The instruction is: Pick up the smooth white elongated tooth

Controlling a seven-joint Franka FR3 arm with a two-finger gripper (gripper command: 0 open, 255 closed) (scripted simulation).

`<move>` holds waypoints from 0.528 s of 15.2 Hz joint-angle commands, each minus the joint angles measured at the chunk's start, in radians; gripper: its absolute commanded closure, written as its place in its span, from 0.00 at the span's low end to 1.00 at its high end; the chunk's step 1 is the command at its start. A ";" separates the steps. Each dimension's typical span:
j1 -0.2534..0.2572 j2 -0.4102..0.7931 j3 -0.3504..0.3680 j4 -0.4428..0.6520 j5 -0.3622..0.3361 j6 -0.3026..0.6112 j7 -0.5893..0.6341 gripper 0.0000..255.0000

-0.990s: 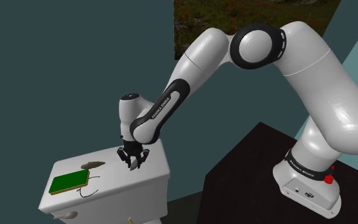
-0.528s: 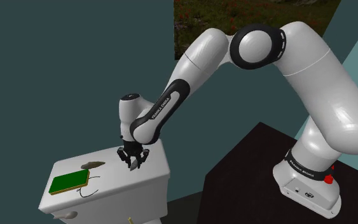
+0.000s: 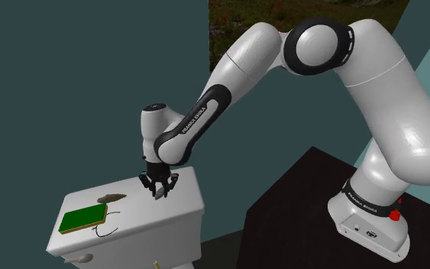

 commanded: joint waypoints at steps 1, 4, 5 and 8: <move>-0.004 -0.019 0.007 -0.002 0.005 -0.018 0.000 1.00; -0.012 -0.050 0.016 -0.009 0.013 -0.041 0.000 1.00; -0.015 -0.060 0.020 -0.011 0.016 -0.049 0.000 1.00; -0.023 -0.090 0.030 -0.016 0.025 -0.073 -0.001 1.00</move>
